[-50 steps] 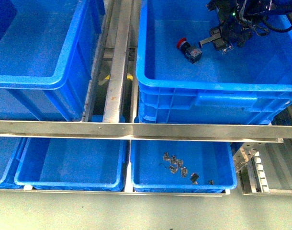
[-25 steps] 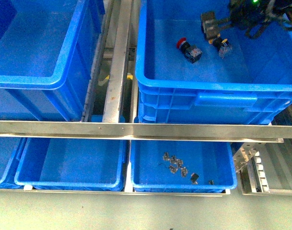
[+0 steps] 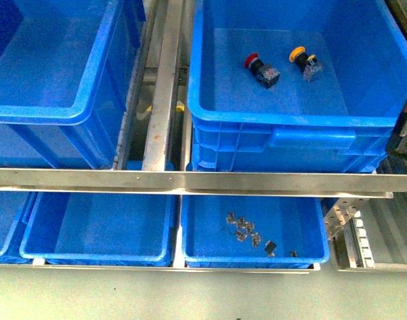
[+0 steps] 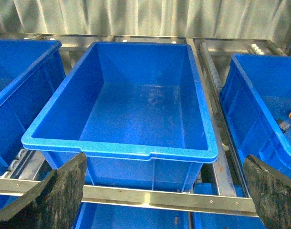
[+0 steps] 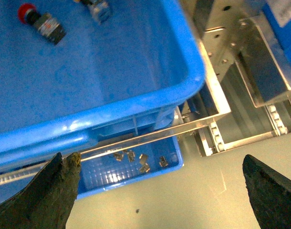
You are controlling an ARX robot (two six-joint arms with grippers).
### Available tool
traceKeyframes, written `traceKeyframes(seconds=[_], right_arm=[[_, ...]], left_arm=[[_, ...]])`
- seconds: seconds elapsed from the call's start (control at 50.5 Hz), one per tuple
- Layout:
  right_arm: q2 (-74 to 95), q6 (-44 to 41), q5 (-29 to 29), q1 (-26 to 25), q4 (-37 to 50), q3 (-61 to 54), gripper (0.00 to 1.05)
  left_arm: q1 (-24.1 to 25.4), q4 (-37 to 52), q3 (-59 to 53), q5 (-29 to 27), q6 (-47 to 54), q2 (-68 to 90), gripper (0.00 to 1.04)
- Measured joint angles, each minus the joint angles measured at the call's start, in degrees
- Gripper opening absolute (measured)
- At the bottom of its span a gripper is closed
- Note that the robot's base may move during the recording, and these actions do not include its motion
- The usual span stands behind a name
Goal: Pick red and yellow buttons and place in box
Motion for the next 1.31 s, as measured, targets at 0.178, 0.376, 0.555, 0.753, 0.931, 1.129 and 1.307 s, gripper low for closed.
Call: traceKeyframes(seconds=[0.178,0.376,0.555,0.753,0.931,1.129,1.307], right_arm=[[5.64,-9.22,-12.52,-2.73,33.77,-9.01,0.79],[-5.25,-20.44,-17.75,-6.95,45.81,-16.26,0.42],[-17.86,-22.03,-20.9,-9.94,34.67,-19.67,0.03],[-31.39,-22.32,-23.58,-12.31,23.23,-20.59,0.04],[-39.32,-22.34,-27.43,-16.79,16.39,-21.62,0.04],[-47.71,-22.34,-27.65,-16.83,9.03,-21.68,0.04],[-54.18,-22.34,-27.65,-16.83,3.06,-21.7,0.04]], left_arm=[[0.0,0.0,0.0,0.07,0.02,0.0,0.97],[-0.02,0.0,0.0,-0.02,0.04,0.0,0.97],[-0.02,0.0,0.0,-0.02,0.04,0.0,0.97],[-0.02,0.0,0.0,0.0,0.04,0.0,0.97],[-0.02,0.0,0.0,0.0,0.04,0.0,0.97],[-0.02,0.0,0.0,-0.02,0.04,0.0,0.97],[-0.02,0.0,0.0,-0.02,0.04,0.0,0.97]])
